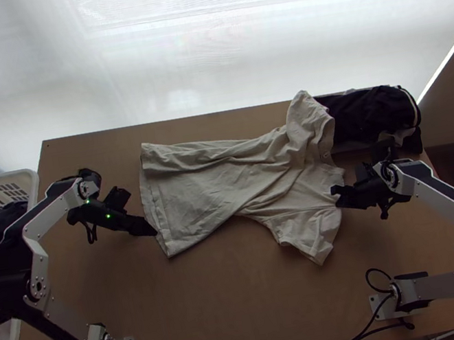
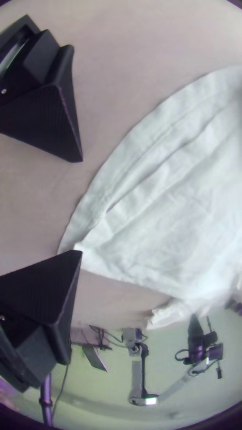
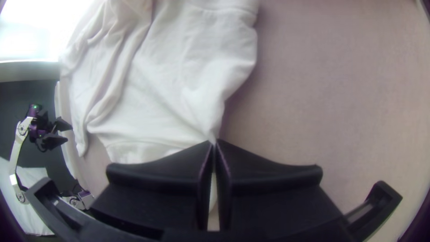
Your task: Fold the t-shirt
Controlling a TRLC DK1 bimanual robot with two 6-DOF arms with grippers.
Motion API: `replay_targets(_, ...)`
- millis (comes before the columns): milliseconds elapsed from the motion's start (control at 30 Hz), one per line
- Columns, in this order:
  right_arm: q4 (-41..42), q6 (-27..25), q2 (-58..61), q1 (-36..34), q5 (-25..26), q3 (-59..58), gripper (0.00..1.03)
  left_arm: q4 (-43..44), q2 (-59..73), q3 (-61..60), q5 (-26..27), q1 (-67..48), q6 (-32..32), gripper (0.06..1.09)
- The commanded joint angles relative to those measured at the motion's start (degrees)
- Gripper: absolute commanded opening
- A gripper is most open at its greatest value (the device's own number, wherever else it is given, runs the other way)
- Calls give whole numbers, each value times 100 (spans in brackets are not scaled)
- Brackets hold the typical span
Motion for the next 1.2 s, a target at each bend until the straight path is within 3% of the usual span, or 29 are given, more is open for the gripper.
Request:
replay_targets(0, 10, -144, -51, -123, 20, -65, 3, 1054, -1050, -811, -175, -15, 1345, 104)
replay_targets(333, 511, -205, 160, -123, 55, -232, 3, 940, -5119, -2560, -298, 64, 3929, 104)
replay_targets(500, 889, -187, 107, -167, 55, -443, 3, 1300, -5858, -3404, -202, 293, 5247, 104)
replay_targets(800, 1249, -135, -227, -501, 55, -742, 3, 3137, -5128, -3993, 757, -85, 5959, 103)
replay_targets(1067, 1372, -135, -289, -729, 11, -803, 3, 4368, -3555, -3852, 941, -349, 6372, 103)
replay_targets(1167, 1381, -126, -289, -843, -77, -803, 3, 4605, -3124, -3791, 1003, -270, 6645, 97)
